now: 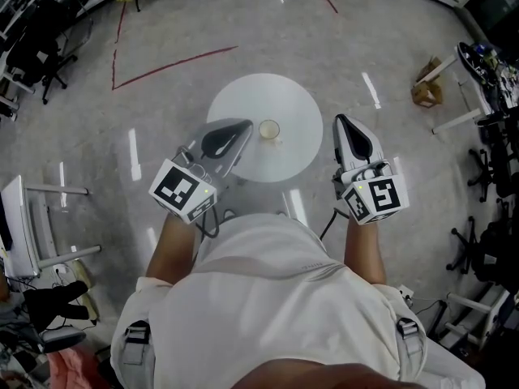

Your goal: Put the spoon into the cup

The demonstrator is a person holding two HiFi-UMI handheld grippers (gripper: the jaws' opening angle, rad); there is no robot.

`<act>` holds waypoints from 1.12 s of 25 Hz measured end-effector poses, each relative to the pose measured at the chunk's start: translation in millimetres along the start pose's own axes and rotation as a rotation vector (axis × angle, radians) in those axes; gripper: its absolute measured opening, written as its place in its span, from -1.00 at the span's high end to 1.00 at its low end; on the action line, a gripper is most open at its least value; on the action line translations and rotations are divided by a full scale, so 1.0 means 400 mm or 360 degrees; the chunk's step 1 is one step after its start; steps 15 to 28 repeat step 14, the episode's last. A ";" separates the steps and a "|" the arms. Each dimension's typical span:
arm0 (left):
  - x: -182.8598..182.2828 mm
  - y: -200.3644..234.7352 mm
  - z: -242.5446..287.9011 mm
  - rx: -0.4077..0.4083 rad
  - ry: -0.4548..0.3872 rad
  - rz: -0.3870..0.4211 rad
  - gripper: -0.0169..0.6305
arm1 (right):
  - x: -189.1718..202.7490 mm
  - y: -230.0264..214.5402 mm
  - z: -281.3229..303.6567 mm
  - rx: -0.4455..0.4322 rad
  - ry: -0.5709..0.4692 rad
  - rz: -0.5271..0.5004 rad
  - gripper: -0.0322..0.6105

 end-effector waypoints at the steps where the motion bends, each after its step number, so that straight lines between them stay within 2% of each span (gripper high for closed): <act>1: 0.001 -0.001 -0.002 -0.0002 0.0001 -0.0001 0.94 | 0.001 0.002 0.001 -0.0006 0.0002 0.0000 0.89; 14: 0.001 -0.001 -0.030 -0.0031 0.0005 -0.0004 0.94 | 0.005 0.030 0.016 -0.0065 0.0014 -0.0004 0.89; 28: 0.001 -0.001 -0.030 -0.0031 0.0005 -0.0004 0.94 | 0.005 0.030 0.016 -0.0065 0.0014 -0.0004 0.89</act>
Point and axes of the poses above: the fingertips, and each gripper's own axes: z forward along the fingers, y to its left, x out of its underside, the point moved 7 cm from there along -z, backward along the fingers, and after that the axes turned 7 degrees about -z, right-handed, at the moved point
